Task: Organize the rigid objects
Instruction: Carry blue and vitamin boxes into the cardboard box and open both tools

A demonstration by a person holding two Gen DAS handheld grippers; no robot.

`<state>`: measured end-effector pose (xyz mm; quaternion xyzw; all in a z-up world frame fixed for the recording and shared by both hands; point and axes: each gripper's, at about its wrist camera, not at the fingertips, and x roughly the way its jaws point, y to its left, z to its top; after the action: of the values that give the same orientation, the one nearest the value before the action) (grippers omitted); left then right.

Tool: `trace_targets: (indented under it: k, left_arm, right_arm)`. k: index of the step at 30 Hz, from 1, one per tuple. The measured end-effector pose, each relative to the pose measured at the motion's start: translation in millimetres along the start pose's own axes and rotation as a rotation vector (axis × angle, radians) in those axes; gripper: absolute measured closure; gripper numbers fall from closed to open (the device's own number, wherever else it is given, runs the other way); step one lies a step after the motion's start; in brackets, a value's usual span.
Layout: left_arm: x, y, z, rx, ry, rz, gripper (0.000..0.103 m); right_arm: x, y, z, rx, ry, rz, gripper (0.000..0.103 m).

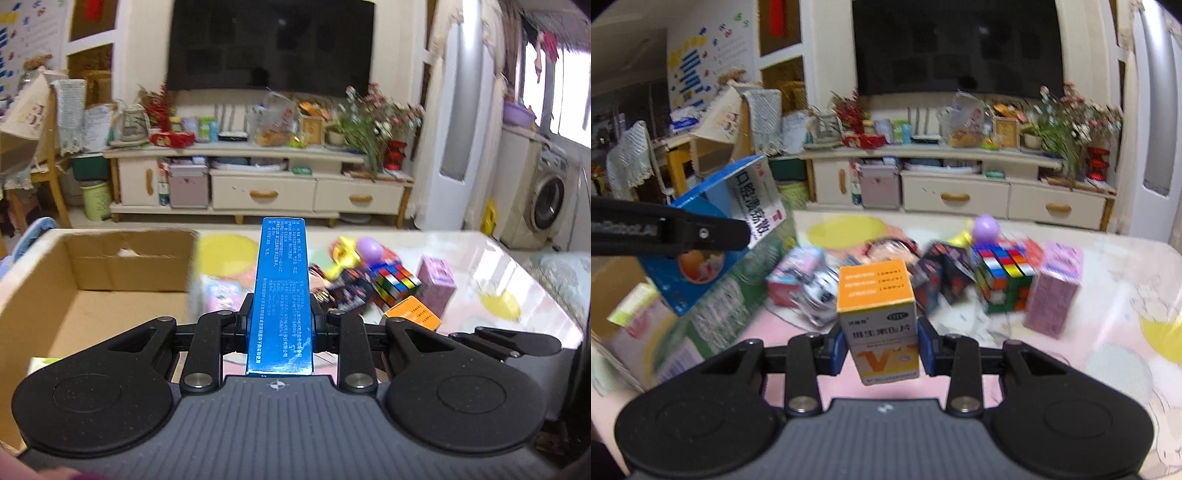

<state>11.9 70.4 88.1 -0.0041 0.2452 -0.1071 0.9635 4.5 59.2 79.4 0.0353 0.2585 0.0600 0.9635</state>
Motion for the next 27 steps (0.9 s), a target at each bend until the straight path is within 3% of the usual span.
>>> trace_targets:
  k: [12, 16, 27]
  left_arm:
    - [-8.2, 85.1, 15.2, -0.183, -0.03, 0.166, 0.072]
    - [-1.8, 106.3, 15.5, -0.241, -0.004, 0.212, 0.072]
    - [9.5, 116.2, 9.9, -0.296, 0.114, 0.247, 0.072]
  right_arm:
    - [9.6, 77.6, 38.3, -0.103, -0.072, 0.156, 0.066]
    - [22.5, 97.2, 44.9, -0.116, -0.073, 0.195, 0.066]
    - [50.4, 136.0, 43.3, -0.148, -0.038, 0.248, 0.066]
